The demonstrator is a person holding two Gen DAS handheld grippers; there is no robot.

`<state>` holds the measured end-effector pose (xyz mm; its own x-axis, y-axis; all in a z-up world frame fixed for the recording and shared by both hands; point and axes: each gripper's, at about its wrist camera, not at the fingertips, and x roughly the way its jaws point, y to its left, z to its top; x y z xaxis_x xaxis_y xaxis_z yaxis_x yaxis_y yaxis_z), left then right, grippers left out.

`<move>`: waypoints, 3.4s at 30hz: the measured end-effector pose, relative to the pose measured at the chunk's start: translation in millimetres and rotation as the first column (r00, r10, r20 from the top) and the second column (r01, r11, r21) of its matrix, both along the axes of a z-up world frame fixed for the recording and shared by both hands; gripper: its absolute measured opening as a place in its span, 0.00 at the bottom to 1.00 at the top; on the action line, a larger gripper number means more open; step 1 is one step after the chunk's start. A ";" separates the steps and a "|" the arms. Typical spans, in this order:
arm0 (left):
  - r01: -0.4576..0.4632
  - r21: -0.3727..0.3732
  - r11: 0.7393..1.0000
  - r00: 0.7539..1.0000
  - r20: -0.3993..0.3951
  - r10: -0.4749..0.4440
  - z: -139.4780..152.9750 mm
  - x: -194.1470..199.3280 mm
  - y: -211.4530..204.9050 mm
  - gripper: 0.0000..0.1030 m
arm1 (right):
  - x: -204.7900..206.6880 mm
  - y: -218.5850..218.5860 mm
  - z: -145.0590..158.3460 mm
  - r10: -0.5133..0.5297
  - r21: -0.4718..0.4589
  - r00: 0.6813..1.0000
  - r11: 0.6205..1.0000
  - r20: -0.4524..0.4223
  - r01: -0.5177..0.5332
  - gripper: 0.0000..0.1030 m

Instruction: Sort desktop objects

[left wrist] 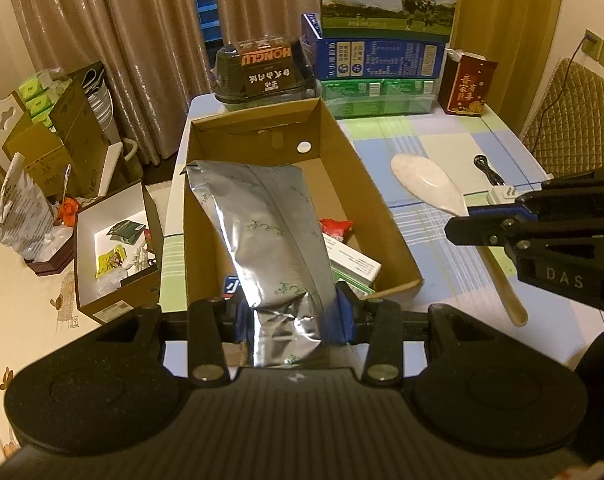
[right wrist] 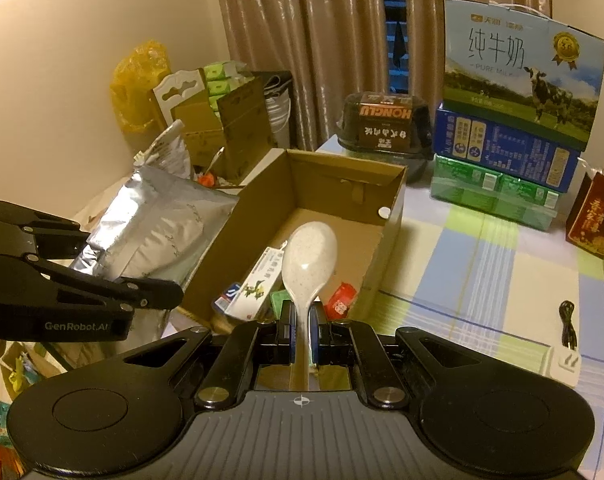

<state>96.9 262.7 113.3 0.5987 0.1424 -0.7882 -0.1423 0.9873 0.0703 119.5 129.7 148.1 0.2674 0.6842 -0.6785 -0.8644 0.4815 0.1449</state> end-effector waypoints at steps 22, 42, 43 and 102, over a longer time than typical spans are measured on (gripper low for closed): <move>-0.010 -0.009 1.000 1.000 0.005 0.011 3.9 45.0 45.1 0.36 | 28.5 47.6 -1.8 0.001 0.012 1.000 1.000 -0.014 -0.001 0.04; -0.001 -0.014 1.000 1.000 -0.025 0.000 -17.1 77.1 63.8 0.36 | 55.4 72.7 -16.2 -0.022 0.011 0.999 1.000 -0.037 0.022 0.04; 0.001 -0.013 1.000 1.000 -0.026 -0.001 -17.7 79.3 64.1 0.36 | 57.1 74.0 -17.1 -0.024 0.011 0.999 1.000 -0.038 0.025 0.04; -0.028 -0.028 0.999 1.000 -0.007 0.028 -49.5 158.2 95.6 0.41 | 123.2 108.0 -51.2 -0.087 0.036 0.988 0.995 -0.124 0.092 0.04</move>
